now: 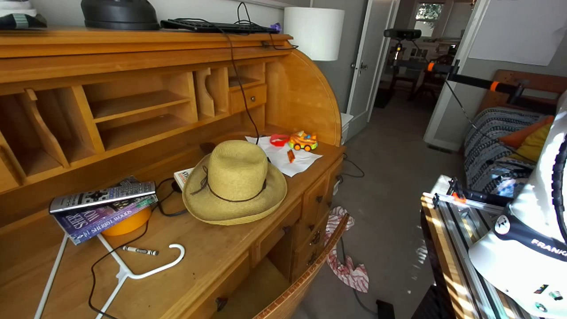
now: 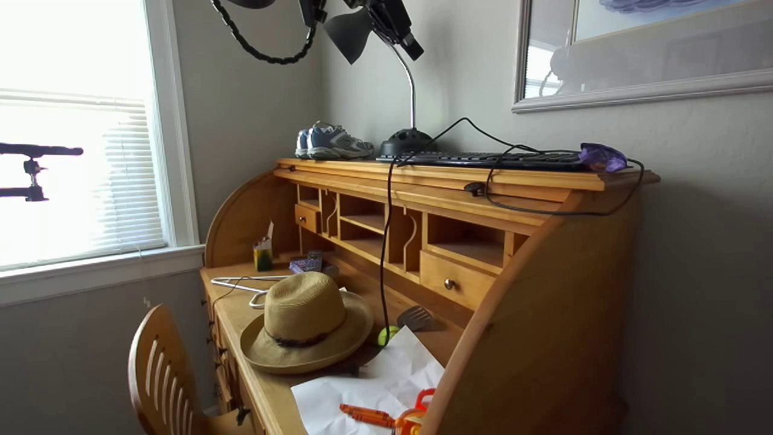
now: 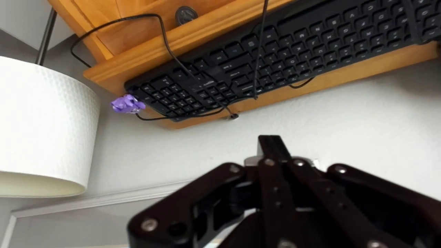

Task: Press one key on the keyboard.

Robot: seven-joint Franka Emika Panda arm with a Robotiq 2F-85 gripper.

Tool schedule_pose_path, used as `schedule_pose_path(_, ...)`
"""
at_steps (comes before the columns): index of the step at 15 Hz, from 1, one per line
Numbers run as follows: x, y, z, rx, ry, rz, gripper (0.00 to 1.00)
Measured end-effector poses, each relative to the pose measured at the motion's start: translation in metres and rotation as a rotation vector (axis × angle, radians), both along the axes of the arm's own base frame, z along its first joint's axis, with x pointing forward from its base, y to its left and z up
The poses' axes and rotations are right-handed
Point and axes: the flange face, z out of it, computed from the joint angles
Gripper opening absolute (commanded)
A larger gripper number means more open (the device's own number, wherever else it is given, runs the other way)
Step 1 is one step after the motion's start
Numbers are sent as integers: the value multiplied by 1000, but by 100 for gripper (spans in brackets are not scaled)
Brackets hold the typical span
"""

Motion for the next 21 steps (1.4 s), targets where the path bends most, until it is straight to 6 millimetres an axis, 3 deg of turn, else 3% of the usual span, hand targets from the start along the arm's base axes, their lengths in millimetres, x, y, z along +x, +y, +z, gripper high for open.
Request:
schedule_pose_path(4, 7, -25, -17, 33, -14, -90, 1)
schedule_pose_path(10, 11, -24, -18, 29, -18, -91, 0)
schedule_pose_path(15, 30, -27, -43, 24, 1, -91, 0)
schedule_pose_path(21, 52, -46, -75, 25, -5, -146, 0)
